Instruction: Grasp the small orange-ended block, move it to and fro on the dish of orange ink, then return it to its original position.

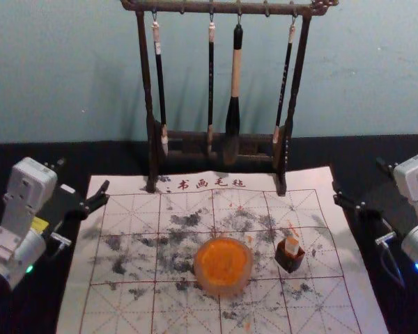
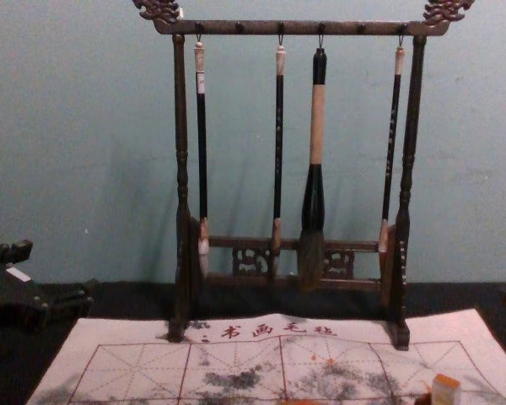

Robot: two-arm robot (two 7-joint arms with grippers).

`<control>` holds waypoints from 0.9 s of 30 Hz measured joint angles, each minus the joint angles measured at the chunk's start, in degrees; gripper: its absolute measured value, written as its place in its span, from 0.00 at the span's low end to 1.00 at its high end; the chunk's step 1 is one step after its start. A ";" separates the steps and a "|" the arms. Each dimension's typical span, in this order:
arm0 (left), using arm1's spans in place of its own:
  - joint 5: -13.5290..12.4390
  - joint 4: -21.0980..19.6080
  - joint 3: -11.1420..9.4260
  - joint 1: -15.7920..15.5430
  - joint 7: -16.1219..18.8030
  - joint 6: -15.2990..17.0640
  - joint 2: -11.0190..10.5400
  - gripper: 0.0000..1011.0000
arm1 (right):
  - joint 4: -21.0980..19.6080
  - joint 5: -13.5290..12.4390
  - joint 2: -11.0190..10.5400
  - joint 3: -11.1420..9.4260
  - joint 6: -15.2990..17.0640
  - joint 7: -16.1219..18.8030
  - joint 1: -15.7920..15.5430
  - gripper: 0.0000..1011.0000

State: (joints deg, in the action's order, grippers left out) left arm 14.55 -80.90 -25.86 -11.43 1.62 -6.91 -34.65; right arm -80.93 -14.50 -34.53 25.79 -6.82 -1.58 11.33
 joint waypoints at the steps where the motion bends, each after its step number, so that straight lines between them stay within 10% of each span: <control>1: 0.00 0.00 0.00 0.00 0.00 0.00 0.00 0.99 | 0.01 -0.01 -0.02 0.01 -0.01 -0.01 0.01 0.99; 27: 0.00 0.00 0.00 0.00 0.00 0.00 0.00 0.99 | 0.03 -0.05 -0.12 0.08 -0.09 -0.04 0.10 0.99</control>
State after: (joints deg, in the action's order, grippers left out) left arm 14.55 -80.90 -25.86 -11.43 1.62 -6.91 -34.64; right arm -80.89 -14.55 -34.65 25.87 -6.91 -1.62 11.43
